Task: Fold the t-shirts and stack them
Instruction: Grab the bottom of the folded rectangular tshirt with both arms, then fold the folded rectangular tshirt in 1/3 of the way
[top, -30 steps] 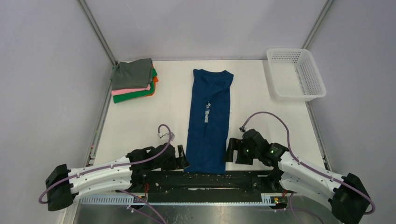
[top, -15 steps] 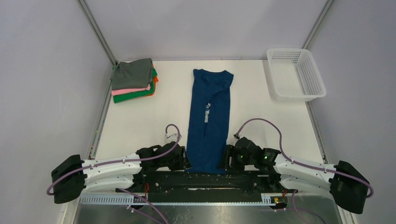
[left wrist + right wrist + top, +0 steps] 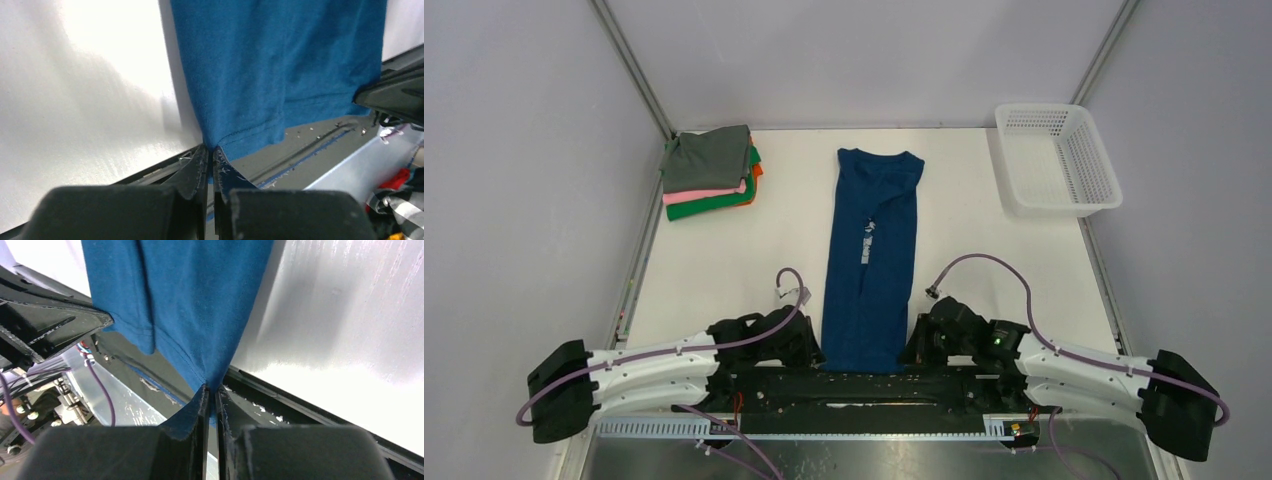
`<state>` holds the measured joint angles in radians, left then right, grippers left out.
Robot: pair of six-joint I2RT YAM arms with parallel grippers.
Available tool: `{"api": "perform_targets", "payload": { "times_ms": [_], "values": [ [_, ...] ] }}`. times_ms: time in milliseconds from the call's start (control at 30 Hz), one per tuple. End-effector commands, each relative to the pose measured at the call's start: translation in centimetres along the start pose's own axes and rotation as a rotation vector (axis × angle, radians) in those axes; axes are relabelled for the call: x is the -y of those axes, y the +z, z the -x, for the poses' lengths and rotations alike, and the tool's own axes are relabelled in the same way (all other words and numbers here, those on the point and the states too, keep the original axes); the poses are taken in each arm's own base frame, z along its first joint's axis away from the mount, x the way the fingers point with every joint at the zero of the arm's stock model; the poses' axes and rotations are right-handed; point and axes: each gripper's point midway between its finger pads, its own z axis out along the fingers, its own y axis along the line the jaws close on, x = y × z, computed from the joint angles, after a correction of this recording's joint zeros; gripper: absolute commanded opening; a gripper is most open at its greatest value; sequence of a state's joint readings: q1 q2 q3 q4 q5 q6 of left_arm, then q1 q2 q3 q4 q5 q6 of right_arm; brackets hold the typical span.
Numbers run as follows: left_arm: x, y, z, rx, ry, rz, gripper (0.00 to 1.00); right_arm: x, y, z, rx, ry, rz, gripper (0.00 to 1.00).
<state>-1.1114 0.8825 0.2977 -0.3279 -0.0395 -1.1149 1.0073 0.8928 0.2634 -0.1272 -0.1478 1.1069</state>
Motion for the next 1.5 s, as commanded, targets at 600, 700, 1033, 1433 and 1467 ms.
{"api": "perform_targets", "payload": {
  "times_ms": [600, 700, 1033, 1433, 1467],
  "values": [
    [6.8, -2.6, 17.7, 0.407, 0.085, -0.009, 0.0, -6.0, -3.2, 13.2, 0.334, -0.049, 0.083, 0.13],
    [7.1, -1.1, 20.8, 0.39, 0.077, 0.003, 0.0, -6.8, -3.1, 16.3, 0.339, -0.053, 0.077, 0.12],
    [6.8, 2.8, 29.3, 0.374, 0.048, 0.068, 0.0, -6.5, -1.1, 24.9, 0.32, 0.044, 0.071, 0.11],
    [5.7, 7.2, 34.1, 0.294, 0.046, 0.094, 0.0, -3.8, -0.7, 32.0, 0.368, 0.115, 0.075, 0.21],
    [5.4, 7.5, 34.3, 0.287, 0.04, 0.101, 0.07, -3.7, -0.4, 32.4, 0.361, 0.119, 0.078, 0.25]
  ]
}}
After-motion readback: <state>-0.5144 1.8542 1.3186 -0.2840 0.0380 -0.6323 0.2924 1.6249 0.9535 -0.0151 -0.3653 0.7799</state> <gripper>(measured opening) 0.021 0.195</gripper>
